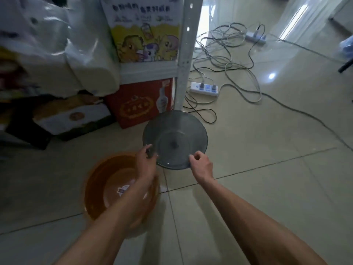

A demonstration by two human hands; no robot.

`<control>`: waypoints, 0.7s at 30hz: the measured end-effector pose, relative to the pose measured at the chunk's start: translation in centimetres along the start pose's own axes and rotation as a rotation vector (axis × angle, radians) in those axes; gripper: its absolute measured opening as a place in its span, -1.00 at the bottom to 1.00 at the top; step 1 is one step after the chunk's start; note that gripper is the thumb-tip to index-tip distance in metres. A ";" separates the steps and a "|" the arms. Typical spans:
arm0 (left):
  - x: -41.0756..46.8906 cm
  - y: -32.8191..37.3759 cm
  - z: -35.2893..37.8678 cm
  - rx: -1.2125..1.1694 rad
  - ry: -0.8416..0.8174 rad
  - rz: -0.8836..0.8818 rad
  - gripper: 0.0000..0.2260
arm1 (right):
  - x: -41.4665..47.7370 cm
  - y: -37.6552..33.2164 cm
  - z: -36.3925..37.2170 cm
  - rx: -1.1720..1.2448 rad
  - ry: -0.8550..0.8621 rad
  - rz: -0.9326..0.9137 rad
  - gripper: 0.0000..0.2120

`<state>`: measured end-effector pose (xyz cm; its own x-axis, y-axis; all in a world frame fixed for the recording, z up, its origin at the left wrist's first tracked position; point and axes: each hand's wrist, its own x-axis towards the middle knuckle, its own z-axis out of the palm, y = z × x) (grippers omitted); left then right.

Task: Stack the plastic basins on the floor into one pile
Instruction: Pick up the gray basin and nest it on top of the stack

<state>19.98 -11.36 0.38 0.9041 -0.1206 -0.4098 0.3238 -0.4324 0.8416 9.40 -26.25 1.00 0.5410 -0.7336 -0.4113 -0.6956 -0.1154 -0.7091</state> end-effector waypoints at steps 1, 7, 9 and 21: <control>-0.3 0.1 -2.3 0.001 0.065 -0.012 -0.71 | -0.7 -1.4 0.6 -0.041 -0.056 -0.039 -0.79; -3.1 -3.3 -13.8 -0.044 0.327 -0.152 -0.80 | -5.3 -7.3 6.1 -0.354 -0.403 -0.168 -0.75; -4.3 -4.8 -16.0 -0.040 0.340 -0.219 -0.74 | -6.8 -7.7 8.0 -0.329 -0.437 -0.149 -0.58; -4.2 -13.9 -16.1 0.539 0.087 -0.310 -0.47 | -9.2 -1.3 14.9 -0.348 -0.234 0.181 -0.19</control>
<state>16.14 9.53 -3.88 0.8172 0.1459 -0.5576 0.4091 -0.8284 0.3827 12.39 -9.38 -2.90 0.4607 -0.5960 -0.6577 -0.8845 -0.2468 -0.3959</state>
